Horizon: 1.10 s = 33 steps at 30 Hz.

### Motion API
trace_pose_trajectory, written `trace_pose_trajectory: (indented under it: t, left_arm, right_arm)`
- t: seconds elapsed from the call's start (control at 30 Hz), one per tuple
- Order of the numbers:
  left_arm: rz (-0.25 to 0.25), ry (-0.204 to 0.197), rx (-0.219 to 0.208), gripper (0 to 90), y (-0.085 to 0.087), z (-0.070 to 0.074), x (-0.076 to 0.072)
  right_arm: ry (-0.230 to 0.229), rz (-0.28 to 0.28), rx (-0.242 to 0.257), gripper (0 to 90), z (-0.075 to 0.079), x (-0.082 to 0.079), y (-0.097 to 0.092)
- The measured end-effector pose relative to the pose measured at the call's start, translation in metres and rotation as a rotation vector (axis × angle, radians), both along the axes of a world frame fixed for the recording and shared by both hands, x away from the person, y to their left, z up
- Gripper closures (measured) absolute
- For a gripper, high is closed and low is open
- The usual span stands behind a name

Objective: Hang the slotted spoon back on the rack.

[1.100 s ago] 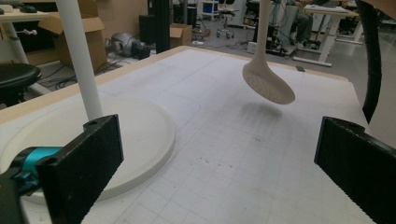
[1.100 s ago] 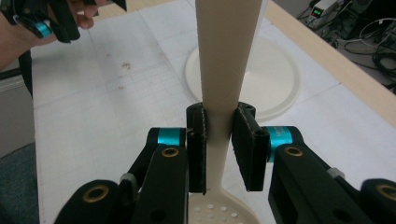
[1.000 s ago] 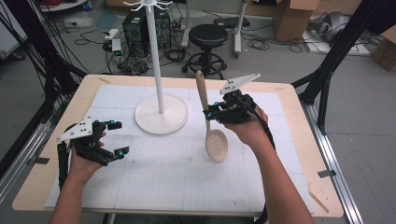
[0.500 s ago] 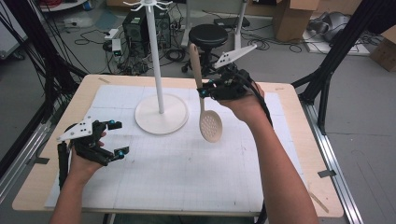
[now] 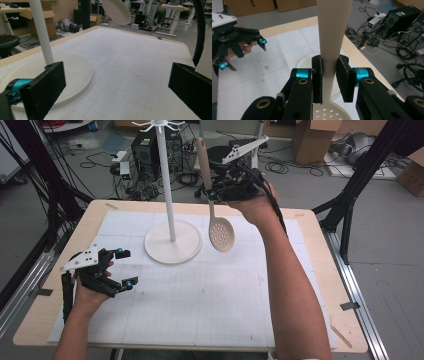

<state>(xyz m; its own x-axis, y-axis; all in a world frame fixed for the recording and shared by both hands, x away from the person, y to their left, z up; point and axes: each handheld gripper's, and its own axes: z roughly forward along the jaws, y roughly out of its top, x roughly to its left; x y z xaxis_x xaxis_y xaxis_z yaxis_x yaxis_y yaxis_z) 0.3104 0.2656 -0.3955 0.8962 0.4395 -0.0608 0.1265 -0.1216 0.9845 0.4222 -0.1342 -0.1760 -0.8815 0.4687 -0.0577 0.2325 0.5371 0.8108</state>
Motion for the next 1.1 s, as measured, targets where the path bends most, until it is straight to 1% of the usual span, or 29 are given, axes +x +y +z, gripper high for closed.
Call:
trace_pose_trajectory:
  t: [0.17,0.33,0.47,0.63,0.77,0.8,0.9,1.1]
  left_arm:
    - [0.000,-0.001,-0.007,1.7,0.001,0.000,0.000]
    - [0.002,0.000,-0.005,1.7,0.000,0.000,0.000]
    - [0.002,0.000,-0.007,1.7,0.001,0.000,0.000]
    - [-0.004,0.001,0.005,1.7,-0.001,0.000,0.001]
    - [-0.005,0.002,0.008,1.7,-0.002,-0.001,0.001]
    - [-0.005,0.003,0.006,1.7,-0.002,-0.001,0.000]
    - [-0.006,0.001,0.002,1.7,-0.002,-0.001,0.001]
    - [-0.004,0.002,0.001,1.7,-0.002,-0.001,0.000]
  right_arm:
    - [-0.005,-0.023,-0.001,76.0,0.003,0.009,0.005]
    - [0.001,-0.039,-0.001,76.0,0.005,0.018,0.011]
    - [0.002,-0.046,-0.019,76.0,0.008,0.023,0.017]
    - [0.004,-0.049,-0.029,76.0,0.015,0.028,0.025]
    - [0.002,-0.051,-0.054,76.0,0.019,0.031,0.032]
    - [0.006,-0.060,-0.054,76.0,0.019,0.031,0.034]
    - [0.005,-0.058,-0.071,76.0,0.019,0.034,0.040]
    - [0.020,-0.061,-0.070,76.0,0.016,0.038,0.046]
